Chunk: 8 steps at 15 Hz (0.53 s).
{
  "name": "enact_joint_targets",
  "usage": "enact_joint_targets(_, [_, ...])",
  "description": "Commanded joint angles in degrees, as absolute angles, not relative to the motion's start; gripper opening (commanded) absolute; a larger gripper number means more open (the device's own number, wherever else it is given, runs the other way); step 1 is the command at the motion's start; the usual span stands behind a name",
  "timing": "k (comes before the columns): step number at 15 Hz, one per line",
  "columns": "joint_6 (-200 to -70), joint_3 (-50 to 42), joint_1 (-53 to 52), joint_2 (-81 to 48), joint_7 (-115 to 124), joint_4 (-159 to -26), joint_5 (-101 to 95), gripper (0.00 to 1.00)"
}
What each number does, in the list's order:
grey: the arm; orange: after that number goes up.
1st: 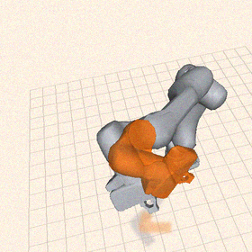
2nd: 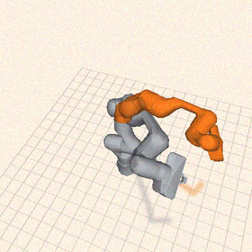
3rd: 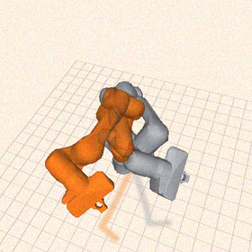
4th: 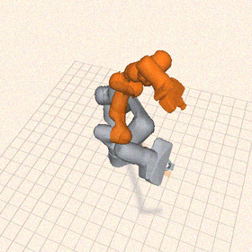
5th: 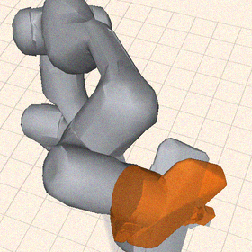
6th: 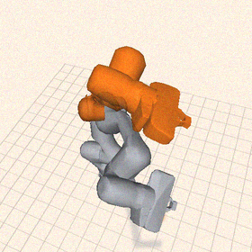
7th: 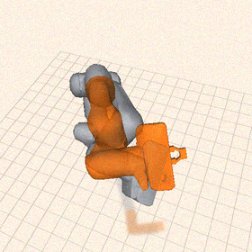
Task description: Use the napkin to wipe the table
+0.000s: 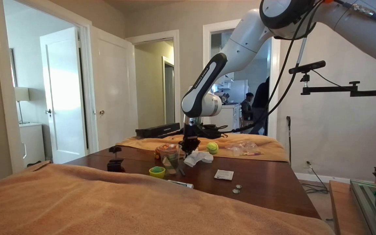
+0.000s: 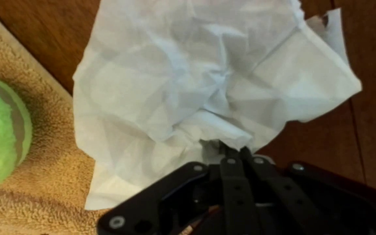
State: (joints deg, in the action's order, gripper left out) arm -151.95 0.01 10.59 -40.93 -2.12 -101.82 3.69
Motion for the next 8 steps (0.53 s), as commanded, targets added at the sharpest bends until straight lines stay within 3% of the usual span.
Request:
enact_joint_targets(1, [-155.39,0.16,7.94,-41.07,-3.08,-104.35,3.04,0.0])
enact_joint_targets(8, [-154.6,2.58,5.39,-38.31,-5.74,-108.67,3.1,0.0])
